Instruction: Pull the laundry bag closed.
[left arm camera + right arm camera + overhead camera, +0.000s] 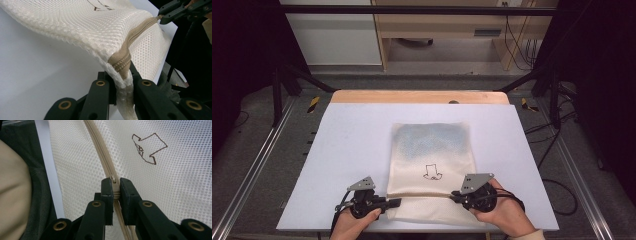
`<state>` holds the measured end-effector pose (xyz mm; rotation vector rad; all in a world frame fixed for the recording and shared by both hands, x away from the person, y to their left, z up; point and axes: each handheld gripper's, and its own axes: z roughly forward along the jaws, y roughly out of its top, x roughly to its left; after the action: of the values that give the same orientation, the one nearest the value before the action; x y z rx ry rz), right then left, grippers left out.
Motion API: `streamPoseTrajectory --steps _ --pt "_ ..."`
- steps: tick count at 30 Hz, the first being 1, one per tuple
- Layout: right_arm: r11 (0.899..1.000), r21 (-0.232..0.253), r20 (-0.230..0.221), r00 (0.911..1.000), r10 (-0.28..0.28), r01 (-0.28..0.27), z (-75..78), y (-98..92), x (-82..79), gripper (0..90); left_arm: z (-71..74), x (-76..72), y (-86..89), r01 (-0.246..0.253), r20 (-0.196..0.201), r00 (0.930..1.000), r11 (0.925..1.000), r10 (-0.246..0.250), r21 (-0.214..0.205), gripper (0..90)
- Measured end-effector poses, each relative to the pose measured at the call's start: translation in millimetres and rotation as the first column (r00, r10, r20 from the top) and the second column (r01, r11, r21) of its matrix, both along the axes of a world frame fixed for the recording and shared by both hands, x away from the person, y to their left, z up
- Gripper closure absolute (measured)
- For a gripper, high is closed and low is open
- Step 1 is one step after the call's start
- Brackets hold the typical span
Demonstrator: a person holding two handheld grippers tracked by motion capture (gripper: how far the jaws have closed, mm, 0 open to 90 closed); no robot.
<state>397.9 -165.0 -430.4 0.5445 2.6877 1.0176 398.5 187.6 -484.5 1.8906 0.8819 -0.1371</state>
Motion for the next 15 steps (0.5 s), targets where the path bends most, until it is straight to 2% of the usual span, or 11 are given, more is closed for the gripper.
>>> streamPoseTrajectory --steps 15 --pt "1.0 0.007 -0.003 1.0 -0.005 0.005 -0.3 -2.5 -1.4 82.0 0.1 -0.3 -0.4 0.002 0.0 1.0 1.0 -0.002 -0.002 83.8"
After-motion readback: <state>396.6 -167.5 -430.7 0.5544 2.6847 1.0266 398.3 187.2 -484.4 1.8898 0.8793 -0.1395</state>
